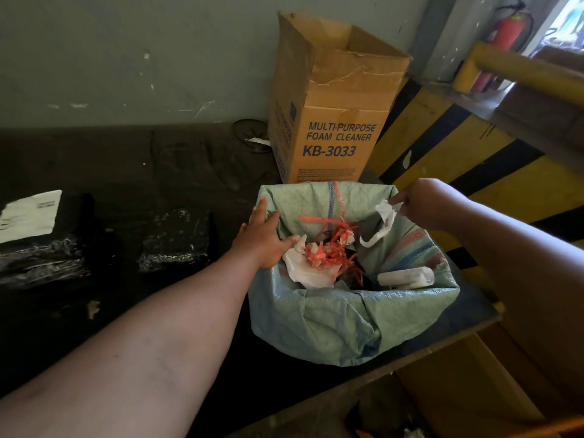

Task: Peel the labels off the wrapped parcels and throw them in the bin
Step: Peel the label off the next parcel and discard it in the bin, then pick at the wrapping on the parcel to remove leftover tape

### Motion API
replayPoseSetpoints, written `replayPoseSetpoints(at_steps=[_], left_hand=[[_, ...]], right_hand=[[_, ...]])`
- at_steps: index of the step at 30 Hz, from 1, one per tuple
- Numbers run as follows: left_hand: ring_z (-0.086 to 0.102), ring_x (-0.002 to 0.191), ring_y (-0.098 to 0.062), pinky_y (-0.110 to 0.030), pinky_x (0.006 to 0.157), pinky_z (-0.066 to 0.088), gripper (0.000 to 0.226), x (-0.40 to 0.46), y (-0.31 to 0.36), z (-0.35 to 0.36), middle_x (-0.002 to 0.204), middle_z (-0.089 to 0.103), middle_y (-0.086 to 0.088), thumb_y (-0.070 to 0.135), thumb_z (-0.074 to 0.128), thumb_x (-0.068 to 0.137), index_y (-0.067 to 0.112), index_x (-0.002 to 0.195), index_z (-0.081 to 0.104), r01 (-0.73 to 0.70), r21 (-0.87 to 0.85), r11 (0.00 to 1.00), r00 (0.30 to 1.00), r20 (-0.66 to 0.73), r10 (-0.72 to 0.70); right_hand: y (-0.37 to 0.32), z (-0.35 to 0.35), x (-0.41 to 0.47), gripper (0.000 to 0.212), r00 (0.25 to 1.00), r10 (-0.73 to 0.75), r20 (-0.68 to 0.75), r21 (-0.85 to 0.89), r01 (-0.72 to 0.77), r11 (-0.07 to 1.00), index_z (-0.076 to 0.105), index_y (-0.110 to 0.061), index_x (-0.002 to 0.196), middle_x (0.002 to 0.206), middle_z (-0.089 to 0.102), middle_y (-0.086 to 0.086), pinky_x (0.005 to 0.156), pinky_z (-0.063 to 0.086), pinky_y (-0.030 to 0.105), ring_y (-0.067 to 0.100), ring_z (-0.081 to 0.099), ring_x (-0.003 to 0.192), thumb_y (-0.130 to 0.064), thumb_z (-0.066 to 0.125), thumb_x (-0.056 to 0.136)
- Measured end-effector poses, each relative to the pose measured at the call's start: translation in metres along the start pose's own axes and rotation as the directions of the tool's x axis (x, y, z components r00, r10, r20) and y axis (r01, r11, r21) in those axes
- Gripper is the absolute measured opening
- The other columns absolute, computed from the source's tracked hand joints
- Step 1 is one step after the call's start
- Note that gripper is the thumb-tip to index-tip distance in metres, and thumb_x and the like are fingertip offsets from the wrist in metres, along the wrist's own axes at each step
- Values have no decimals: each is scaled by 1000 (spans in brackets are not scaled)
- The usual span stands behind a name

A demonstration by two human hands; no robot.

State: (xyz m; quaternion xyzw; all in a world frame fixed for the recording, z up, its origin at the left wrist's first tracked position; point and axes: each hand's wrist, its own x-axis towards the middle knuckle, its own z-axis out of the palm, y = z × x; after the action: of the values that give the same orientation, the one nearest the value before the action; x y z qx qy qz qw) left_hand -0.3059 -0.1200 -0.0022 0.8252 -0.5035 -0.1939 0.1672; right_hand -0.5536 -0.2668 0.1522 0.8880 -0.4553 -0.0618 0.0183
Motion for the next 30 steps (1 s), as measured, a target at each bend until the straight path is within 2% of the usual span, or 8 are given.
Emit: replayPoseSetpoints(at_steps=[3,5,7,13,16,19,24,30], left_hand=[[-16,156,-18,-49,125,2,95,0,0,0,167,-28,4,74,47,92,23,164,10,-6,-7,1000,1000,1,6],[-16,156,-17,-49,125,2,95,0,0,0,167,-28,4,74,47,92,23,164,11,-12,-11,1000,1000,1,12],[-16,156,-18,-50,126,2,95,0,-1,0,167,-28,4,75,46,93,23,164,11,-16,-12,1000,1000,2,16],[-10,157,-21,-51,125,5,95,-2,2,-2,169,-24,1,75,46,92,23,163,12,-23,11,1000,999,-26,23],[-6,158,-22,-54,124,9,95,-3,4,-9,171,-17,-2,75,45,92,22,163,10,-21,25,999,999,-25,22],[5,158,-21,-53,125,11,89,-2,-3,-21,172,-3,-3,69,46,96,22,163,11,-19,-54,998,999,-40,17],[15,156,-24,-53,124,16,88,-4,-73,-49,171,12,-7,70,43,97,23,164,11,76,-90,993,991,-105,-86],[13,156,-31,-54,123,21,87,-17,-200,-62,171,6,-10,68,43,98,22,164,10,320,-61,946,941,-96,-324]], right_hand=[[2,0,1,22,997,14,-71,3,-13,1000,70,-22,109,101,67,-6,76,55,26,11,64,91,-29,69,87],[3,0,0,24,996,51,-77,59,-47,997,68,-21,100,86,62,-7,65,53,26,12,61,78,-33,76,81],[3,-1,0,29,996,66,-53,81,-62,995,65,-22,100,90,63,-4,67,55,29,13,61,79,-34,78,78],[-4,-12,5,46,998,25,-58,139,-16,990,58,-26,131,128,62,-2,94,52,35,18,61,112,-38,67,87],[-28,-15,15,40,998,-20,-67,112,28,993,60,-23,129,128,62,-1,98,48,34,20,58,116,-38,60,92],[-68,-11,32,34,995,-99,-20,144,101,984,64,-25,120,121,64,-1,98,47,34,20,58,109,-40,62,90],[-158,0,58,31,960,-278,31,210,266,941,64,-25,119,111,67,-3,92,43,27,18,60,107,-41,60,92],[-265,44,103,30,904,-420,79,387,360,849,65,-21,118,104,71,-1,85,44,22,16,64,104,-36,62,92]])
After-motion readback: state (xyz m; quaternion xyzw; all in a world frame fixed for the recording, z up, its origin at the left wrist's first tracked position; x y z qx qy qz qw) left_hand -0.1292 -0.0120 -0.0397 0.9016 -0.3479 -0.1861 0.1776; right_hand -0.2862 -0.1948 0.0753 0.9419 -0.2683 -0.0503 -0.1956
